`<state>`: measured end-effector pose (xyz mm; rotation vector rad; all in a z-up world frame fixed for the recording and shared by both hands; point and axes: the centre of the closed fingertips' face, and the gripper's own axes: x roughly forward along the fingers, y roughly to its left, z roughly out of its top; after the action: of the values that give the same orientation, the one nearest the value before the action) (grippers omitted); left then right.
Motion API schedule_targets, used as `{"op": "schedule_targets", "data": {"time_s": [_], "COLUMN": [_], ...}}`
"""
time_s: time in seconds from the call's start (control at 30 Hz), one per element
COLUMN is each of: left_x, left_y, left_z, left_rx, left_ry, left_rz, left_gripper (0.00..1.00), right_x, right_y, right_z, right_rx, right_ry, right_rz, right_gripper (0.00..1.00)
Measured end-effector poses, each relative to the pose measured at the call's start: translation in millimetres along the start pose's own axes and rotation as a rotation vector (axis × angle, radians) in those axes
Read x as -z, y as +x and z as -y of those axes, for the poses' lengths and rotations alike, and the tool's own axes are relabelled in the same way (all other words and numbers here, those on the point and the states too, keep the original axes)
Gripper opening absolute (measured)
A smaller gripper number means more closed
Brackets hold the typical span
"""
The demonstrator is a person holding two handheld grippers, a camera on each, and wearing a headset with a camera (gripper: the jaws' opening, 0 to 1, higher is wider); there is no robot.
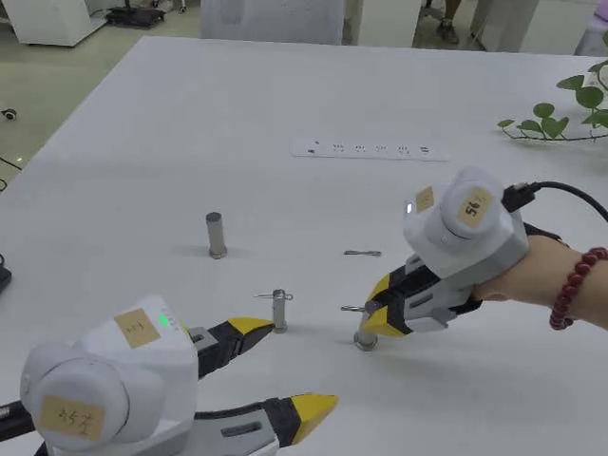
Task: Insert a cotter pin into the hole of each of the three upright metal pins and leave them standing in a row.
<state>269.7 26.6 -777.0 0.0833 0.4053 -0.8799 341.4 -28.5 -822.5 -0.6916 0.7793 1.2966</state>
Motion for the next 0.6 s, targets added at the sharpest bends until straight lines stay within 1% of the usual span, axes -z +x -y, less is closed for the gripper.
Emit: {"op": "schedule_targets", "data": {"time_s": [0.13, 0.23, 0.4, 0.6], "left_x": [0.2, 0.2, -0.8, -1.1], "left_y": [-1.9, -3.4, -5.8, -7.5], "left_z": [-1.1, -1.8, -2.6, -3.8], "left_rx": [-0.003, -0.007, -0.008, -0.013], "left_ry": [-0.004, -0.006, -0.009, -0.015], "left_rz": [0.001, 0.002, 0.005, 0.01], "left_gripper": [0.55, 0.56, 0.58, 0.61], "right_x": [-3.9, -5.6, -5.6, -6.4], "right_y": [1.6, 2.1, 3.8, 6.1], "right_z": [1.4, 5.3, 11.5, 13.4], "right_rx": [-0.009, -0.009, -0.018, -0.03], "right_ry": [-0.018, -0.024, -0.034, -0.032], "right_rz": [-0.005, -0.009, -0.019, -0.017], "right_gripper": [0.14, 0.14, 0.14, 0.14]}}
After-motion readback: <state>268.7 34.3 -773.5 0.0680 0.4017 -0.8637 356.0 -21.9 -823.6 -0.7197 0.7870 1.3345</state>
